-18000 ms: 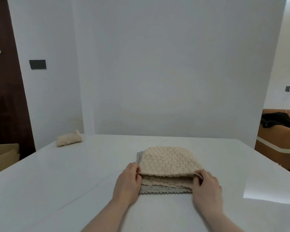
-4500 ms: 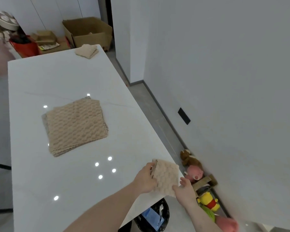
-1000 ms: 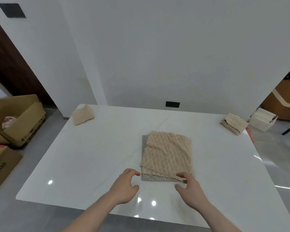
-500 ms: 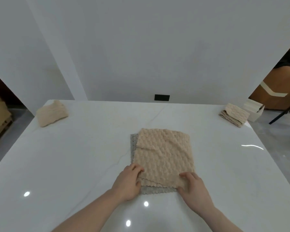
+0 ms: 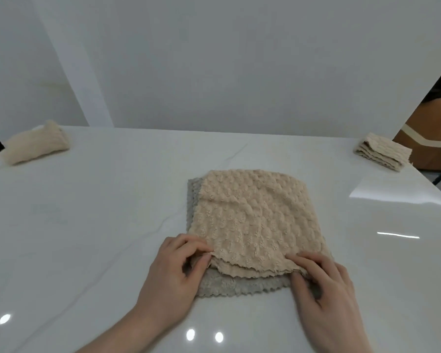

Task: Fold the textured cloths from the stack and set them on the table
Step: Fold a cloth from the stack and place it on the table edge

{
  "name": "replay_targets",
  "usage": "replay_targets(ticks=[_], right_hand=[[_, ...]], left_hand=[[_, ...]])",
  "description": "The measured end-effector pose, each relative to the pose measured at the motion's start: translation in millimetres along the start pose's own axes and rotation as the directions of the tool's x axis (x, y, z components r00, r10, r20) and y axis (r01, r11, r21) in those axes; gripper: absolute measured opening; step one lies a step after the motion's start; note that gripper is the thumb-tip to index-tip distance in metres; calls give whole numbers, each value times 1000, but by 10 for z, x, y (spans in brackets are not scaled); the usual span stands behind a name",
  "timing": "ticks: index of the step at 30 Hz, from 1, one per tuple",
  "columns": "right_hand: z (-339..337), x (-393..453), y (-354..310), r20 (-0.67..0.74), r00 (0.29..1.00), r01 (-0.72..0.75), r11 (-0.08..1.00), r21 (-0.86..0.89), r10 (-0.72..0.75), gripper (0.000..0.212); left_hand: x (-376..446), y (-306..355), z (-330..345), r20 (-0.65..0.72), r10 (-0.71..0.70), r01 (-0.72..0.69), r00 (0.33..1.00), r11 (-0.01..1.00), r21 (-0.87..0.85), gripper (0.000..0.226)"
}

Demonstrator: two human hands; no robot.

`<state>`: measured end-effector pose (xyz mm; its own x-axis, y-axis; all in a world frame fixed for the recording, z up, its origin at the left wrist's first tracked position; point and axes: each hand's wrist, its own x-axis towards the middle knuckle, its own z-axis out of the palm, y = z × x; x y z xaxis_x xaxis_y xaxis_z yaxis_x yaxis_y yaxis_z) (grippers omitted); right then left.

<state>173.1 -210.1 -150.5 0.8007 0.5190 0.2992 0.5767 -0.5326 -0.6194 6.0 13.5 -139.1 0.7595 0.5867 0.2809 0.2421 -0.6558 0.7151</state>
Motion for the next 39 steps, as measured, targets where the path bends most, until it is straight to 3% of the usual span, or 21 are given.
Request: replay_targets(ticks=[5,12,24,29,32,39], right_hand=[[1,-40,36,-2,997,81,997,6,-81,33],[-6,-61,107,-19,989,143,990,-19,-143,23],[-53,-74,50,-92,988,127,992,-14,-127,23],[-71,-115,1,-106,986,129,991,-36,-133,28],[-120,-101,-35,-122,990,74,997,36,-69,28],[-549,211,-490,-284,951,150,986,76,-123,24]], left_hand=[[-31,-99,23,-68,53,-55,996,998,-29,18],[-33,-142,70,-100,66,-59,993,995,77,27],[-39,-8,36,-219,21,-1,975,996,92,11],[-75,5,-1,-249,-48,57,967,998,30,31],[-56,27,-29,-280,-57,62,958,998,10,28],[191,573,-445,-416,62,-83,907,996,-33,17]])
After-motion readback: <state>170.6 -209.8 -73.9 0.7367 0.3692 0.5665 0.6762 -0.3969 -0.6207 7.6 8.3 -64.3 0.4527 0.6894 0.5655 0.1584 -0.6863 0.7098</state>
